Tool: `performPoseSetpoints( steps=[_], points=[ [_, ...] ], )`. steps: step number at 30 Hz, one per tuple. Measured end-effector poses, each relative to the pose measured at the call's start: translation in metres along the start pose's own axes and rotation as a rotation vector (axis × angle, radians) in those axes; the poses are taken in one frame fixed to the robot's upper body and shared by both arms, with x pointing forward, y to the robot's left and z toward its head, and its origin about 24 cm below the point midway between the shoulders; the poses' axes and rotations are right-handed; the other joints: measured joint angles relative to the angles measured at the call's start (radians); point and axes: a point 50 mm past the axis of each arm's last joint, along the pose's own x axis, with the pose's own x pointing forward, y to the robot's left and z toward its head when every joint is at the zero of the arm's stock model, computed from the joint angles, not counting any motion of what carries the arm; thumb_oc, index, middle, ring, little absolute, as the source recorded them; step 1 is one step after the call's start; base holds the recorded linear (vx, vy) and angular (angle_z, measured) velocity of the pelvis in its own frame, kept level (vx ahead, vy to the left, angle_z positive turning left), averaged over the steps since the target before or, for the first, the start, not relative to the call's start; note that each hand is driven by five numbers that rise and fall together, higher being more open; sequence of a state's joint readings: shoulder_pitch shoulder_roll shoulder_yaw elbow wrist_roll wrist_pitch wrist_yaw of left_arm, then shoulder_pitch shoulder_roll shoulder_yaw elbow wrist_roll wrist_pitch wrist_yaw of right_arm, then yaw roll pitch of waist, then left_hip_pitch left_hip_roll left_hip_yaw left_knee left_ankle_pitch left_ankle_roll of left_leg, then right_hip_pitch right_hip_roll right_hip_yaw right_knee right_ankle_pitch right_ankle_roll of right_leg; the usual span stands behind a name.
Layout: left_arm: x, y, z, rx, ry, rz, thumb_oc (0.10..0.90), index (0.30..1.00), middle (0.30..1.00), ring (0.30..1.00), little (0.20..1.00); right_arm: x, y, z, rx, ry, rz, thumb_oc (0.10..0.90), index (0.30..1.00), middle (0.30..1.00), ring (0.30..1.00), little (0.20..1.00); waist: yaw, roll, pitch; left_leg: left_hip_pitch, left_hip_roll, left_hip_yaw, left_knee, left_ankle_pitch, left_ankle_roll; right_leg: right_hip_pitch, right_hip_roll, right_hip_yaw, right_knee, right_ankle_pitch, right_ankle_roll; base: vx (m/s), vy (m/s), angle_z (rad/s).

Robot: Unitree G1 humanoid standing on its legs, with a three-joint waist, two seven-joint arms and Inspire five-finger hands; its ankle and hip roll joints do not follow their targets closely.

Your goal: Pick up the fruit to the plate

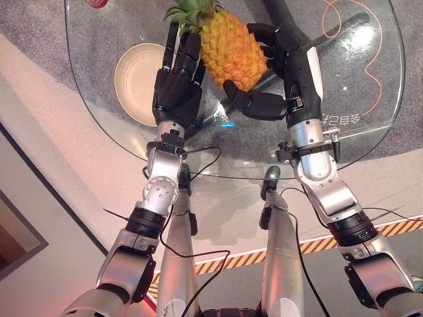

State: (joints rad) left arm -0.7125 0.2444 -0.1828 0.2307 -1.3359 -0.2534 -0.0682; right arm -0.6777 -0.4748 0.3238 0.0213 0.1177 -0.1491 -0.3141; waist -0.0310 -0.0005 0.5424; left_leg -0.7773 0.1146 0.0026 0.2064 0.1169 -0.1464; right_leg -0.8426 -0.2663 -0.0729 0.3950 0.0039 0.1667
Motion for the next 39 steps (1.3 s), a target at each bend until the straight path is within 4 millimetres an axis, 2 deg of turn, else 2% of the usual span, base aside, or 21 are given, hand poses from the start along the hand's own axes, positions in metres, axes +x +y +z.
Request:
performPoseSetpoints(
  steps=[16,39],
  points=[
    [0.001,-0.003,0.009,0.125,-0.047,0.012,0.8,0.9,0.9,0.9,0.9,0.0,0.001,0.0,-0.003,-0.001,0.029,0.1,0.3,0.3,0.3,0.2,0.001,0.0,0.0,-0.003,0.0,0.0,0.0,0.0,0.0,-0.004,0.0,0.0,0.0,0.0,0.0,0.0,0.0,0.0],
    [0.002,-0.002,0.012,0.062,-0.058,0.02,0.8,0.9,0.9,0.9,0.9,0.007,-0.004,0.004,-0.051,-0.013,0.1,0.1,0.3,0.3,0.3,0.2,0.005,0.0,0.0,-0.011,-0.002,0.004,0.0,0.0,0.0,-0.015,-0.003,0.0,0.003,0.0,0.0,0.0,0.0,0.0]
  ],
)
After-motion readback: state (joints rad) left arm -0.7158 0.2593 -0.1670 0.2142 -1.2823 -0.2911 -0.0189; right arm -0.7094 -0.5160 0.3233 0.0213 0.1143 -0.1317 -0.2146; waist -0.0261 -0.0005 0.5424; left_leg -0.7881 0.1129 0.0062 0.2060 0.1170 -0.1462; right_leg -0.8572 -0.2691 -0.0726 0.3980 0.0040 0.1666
